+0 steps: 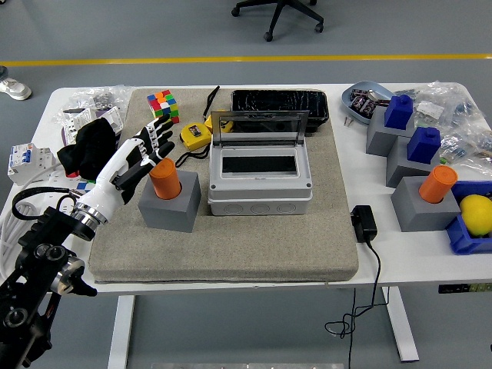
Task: Fetch the battery,place it into the box,close the lid of the box
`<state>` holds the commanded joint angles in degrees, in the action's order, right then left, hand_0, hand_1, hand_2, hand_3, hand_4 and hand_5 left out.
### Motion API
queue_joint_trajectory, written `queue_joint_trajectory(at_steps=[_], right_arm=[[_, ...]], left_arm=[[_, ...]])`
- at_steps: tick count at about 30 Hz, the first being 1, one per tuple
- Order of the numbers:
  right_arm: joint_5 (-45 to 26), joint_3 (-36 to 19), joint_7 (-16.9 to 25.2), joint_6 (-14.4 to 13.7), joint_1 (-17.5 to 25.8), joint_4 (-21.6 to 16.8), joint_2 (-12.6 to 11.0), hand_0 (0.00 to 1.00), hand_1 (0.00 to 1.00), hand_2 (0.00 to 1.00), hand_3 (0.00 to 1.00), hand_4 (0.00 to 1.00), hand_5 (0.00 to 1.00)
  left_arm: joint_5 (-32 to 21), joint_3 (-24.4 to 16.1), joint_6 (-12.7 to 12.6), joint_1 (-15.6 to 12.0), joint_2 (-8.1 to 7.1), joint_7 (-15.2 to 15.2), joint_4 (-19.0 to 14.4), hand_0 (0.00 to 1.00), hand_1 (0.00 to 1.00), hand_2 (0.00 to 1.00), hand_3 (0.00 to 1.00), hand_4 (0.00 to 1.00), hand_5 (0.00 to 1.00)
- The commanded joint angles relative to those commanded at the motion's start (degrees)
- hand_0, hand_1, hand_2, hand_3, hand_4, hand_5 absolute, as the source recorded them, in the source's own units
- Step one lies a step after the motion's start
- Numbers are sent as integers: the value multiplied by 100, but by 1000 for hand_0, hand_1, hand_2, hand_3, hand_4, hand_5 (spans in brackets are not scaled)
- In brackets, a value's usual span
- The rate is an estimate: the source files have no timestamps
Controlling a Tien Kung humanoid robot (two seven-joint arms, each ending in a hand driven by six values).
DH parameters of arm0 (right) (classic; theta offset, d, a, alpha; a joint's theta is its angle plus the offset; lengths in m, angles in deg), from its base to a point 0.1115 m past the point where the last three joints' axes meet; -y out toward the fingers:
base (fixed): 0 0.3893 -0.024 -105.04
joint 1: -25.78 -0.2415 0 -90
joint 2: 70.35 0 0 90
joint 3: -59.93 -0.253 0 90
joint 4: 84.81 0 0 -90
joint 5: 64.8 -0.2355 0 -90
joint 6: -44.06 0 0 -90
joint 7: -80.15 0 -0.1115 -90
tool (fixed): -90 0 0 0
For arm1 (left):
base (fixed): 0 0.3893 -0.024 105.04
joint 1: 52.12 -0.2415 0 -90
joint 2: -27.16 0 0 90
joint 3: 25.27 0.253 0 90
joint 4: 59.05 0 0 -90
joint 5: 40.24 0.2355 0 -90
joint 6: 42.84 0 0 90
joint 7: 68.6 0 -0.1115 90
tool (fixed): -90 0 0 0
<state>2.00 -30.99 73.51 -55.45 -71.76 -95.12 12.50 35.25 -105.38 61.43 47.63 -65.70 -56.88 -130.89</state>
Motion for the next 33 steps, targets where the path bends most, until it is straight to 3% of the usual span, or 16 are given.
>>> queue_joint_trajectory(at_steps=[5,10,16,17,22,23,33], right_arm=[[-8,11,-3,-9,-7,0,-5,998,923,881,828,998,998],[-53,43,8,-15,-25,0,-8,998,923,881,828,998,998],[-48,24,11,-6,-16,0,1,998,923,881,826,998,998],[-42,20,6,-3,-12,0,2,998,923,877,826,998,998],[-56,37,0,6,-5,0,1,998,923,877,826,998,998],[-62,45,3,4,-7,0,-1,998,919,874,824,998,998],[-97,98,-14,-2,0,0,-28,998,917,871,824,998,998]], left_arm=[[45,-71,-53,2,9,39,54,998,998,998,998,998,735],[253,-284,-318,59,119,167,276,998,998,998,998,998,735],[571,-356,-527,52,149,224,282,998,998,998,998,998,704],[648,-351,-562,45,152,229,283,998,998,998,998,998,511],[927,-341,-709,-9,169,202,250,998,998,998,998,998,511],[989,-333,-725,-14,162,198,238,936,998,998,998,998,344],[1017,-149,-551,-60,129,168,197,949,998,998,998,998,326]])
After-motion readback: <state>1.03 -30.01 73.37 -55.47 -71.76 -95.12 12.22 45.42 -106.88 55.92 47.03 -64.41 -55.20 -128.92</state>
